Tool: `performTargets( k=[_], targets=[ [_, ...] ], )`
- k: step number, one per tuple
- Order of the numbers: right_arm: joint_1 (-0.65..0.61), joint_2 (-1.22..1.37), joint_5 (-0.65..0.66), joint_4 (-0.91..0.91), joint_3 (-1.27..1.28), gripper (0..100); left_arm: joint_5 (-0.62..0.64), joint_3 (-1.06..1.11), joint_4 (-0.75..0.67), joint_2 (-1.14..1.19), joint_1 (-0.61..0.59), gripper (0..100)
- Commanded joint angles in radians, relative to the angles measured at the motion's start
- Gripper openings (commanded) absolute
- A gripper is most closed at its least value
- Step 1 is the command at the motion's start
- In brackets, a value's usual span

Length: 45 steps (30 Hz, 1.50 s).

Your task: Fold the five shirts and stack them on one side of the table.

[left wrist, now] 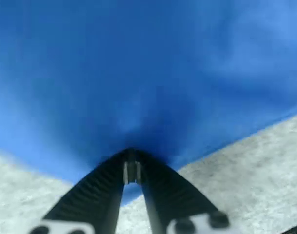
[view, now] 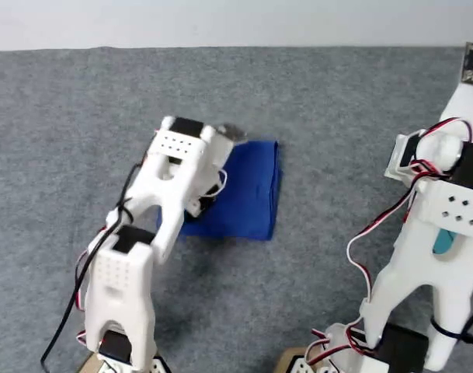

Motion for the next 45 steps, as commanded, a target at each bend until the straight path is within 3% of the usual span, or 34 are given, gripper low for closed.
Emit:
performTargets(
  k=[1, 6, 14, 19, 27, 33, 39, 45],
  targets=[
    [0.005, -0.027, 0.005, 0.008, -0.046, 1.5, -0.005, -0.018, 0.021, 0.063, -0.038, 1],
    [0.005, -0.030, 0.005, 0.008, -0.046, 1.5, -0.003, -0.058, 0.031, -0.017, -0.074, 1],
    [-0.002, -0.027, 0.003, 0.005, -0.046, 1.7, 0.000, -0.061, 0.029, -0.307, -0.035, 1],
    [-0.110, -0.024, 0.003, 0.007, -0.038, 1.8, 0.097, -0.053, 0.031, -0.499, -0.077, 1],
    [-0.331, 0.031, 0.008, -0.133, 0.235, 1.9, 0.146, 0.166, 0.031, -0.882, -0.302, 1],
    [-0.441, 0.176, 0.048, -0.268, 0.245, 1.9, 0.143, 0.406, 0.029, -1.197, -0.493, 1],
    [-0.544, 0.367, 0.092, -0.433, 0.230, 2.1, 0.043, 0.568, -0.003, -1.390, -0.623, 1],
    [-0.578, 0.578, 0.018, -0.453, 0.028, 16.8, 0.023, 0.722, -0.120, -1.447, -0.779, 1]
  ],
)
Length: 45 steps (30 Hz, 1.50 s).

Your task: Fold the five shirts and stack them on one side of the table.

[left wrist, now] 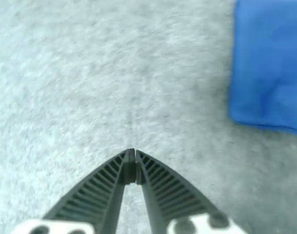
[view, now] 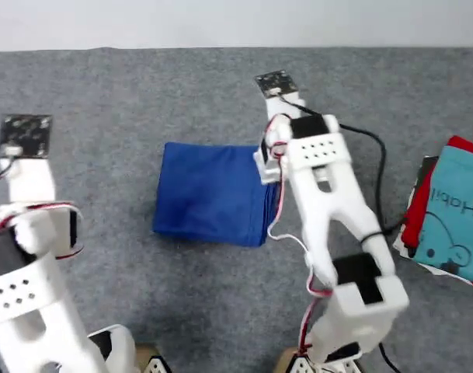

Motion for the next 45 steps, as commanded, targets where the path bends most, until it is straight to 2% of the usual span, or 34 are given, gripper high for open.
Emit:
performTargets(
  k=[1, 5, 14, 25, 32, 42, 45],
  targets=[
    [-0.010, 0.093, -0.083, -0.015, -0.189, 17.4, -0.012, 0.067, -0.081, -0.029, -0.087, 1],
    [-0.015, 0.228, -0.100, 0.007, -0.364, 15.8, -0.012, 0.156, -0.130, -0.029, -0.161, 1],
    [-0.030, 0.395, -0.101, 0.081, -0.647, 15.8, -0.012, 0.312, -0.224, -0.029, -0.207, 1],
    [-0.056, 0.458, -0.101, 0.071, -0.667, 15.4, -0.011, 0.344, -0.242, -0.028, -0.207, 0],
    [-0.064, 0.498, -0.103, 0.071, -0.667, 2.2, -0.011, 0.346, -0.242, -0.028, -0.207, 0],
    [-0.038, 0.449, -0.092, 0.030, -0.669, 0.9, -0.011, 0.346, -0.242, -0.028, -0.207, 0],
    [-0.007, 0.450, -0.015, -0.042, -0.669, 0.9, -0.012, 0.341, -0.242, -0.028, -0.207, 0]
  ],
)
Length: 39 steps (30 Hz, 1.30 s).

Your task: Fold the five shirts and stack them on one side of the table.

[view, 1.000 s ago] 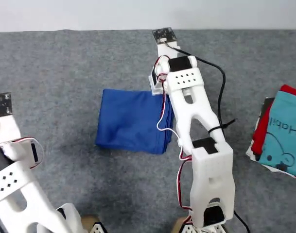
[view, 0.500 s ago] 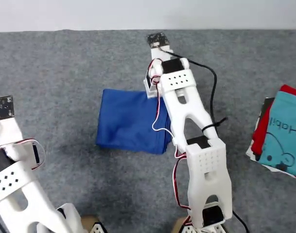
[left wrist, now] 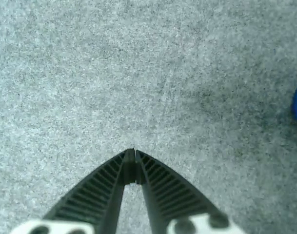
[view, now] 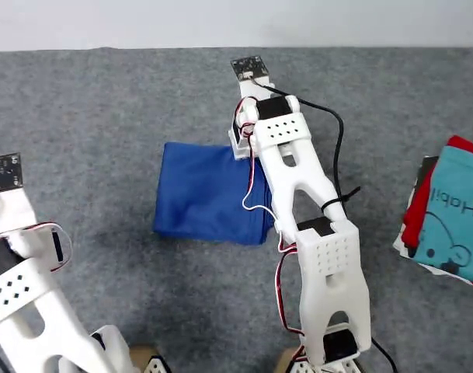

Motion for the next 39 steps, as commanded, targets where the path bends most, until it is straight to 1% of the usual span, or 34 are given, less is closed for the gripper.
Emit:
performTargets(
  k=[1, 4, 10, 12, 15, 16, 18, 23, 25, 28, 29, 30, 32, 35, 39],
  targets=[
    [0.045, -0.059, 0.089, -0.079, -0.052, 0.9, -0.014, -0.008, -0.018, -0.018, -0.003, 0],
    [0.068, -0.058, 0.127, -0.122, -0.052, 0.9, -0.015, -0.008, -0.018, -0.020, -0.003, 0],
    [0.091, -0.056, 0.129, -0.131, -0.051, 1.3, -0.015, -0.005, -0.018, -0.020, -0.003, 0],
    [0.088, -0.062, 0.129, -0.108, -0.051, 6.4, -0.017, -0.005, -0.018, -0.020, -0.003, 0],
    [0.071, -0.074, 0.123, -0.056, -0.052, 20.1, -0.017, -0.005, -0.017, -0.025, -0.003, 0],
    [0.062, -0.084, 0.123, -0.038, -0.052, 22.8, -0.017, -0.005, -0.015, -0.025, -0.003, 0],
    [0.038, -0.099, 0.121, 0.001, -0.052, 23.8, -0.017, -0.005, -0.014, -0.026, -0.003, 0],
    [-0.033, -0.143, 0.120, 0.113, -0.052, 22.2, -0.017, -0.002, -0.015, -0.026, -0.003, 0],
    [-0.061, -0.159, 0.120, 0.139, -0.052, 16.1, -0.017, -0.002, -0.017, -0.025, -0.003, 0],
    [-0.091, -0.171, 0.120, 0.151, -0.052, 1.6, -0.017, -0.002, -0.018, -0.020, -0.003, 0],
    [-0.094, -0.171, 0.120, 0.150, -0.052, 0.2, -0.017, -0.002, -0.018, -0.018, -0.003, 0],
    [-0.093, -0.163, 0.120, 0.143, -0.052, 2.5, -0.017, -0.002, -0.018, -0.018, -0.003, 0],
    [-0.079, -0.145, 0.124, 0.117, -0.046, 3.7, -0.017, -0.002, -0.018, -0.018, -0.003, 0],
    [-0.016, -0.067, 0.127, 0.028, -0.046, 0.7, -0.017, -0.002, -0.018, -0.020, -0.003, 0],
    [0.073, 0.062, 0.127, -0.071, -0.046, 0.9, -0.017, -0.002, -0.018, -0.018, -0.003, 0]
  ],
)
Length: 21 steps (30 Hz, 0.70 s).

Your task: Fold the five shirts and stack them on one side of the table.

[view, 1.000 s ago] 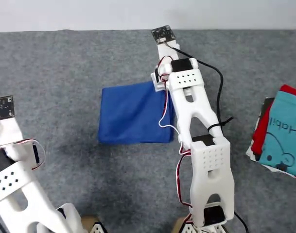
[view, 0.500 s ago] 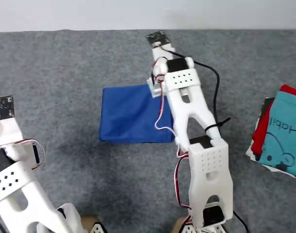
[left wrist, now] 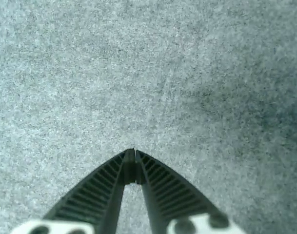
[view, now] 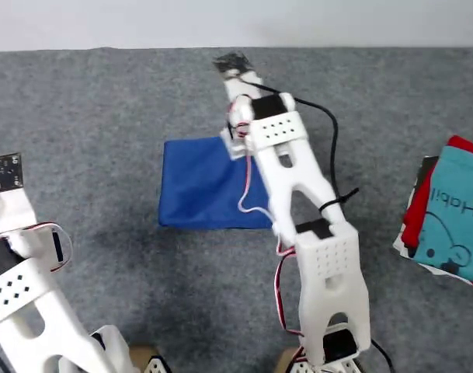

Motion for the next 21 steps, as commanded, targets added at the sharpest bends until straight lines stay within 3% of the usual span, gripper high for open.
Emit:
performTargets(
  k=[1, 5, 11, 21],
  targets=[
    [0.073, 0.064, 0.008, -0.065, -0.044, 0.9, -0.011, -0.001, -0.018, -0.018, -0.003, 0],
    [0.073, 0.124, 0.008, -0.059, -0.051, 0.9, -0.012, -0.001, -0.018, -0.018, -0.002, 0],
    [0.004, -0.036, 0.008, -0.021, -0.054, 0.9, -0.012, -0.001, -0.018, -0.018, -0.002, 0],
    [-0.096, -0.177, -0.017, 0.206, -0.054, 1.2, -0.012, -0.001, -0.018, -0.018, -0.002, 0]
  ],
)
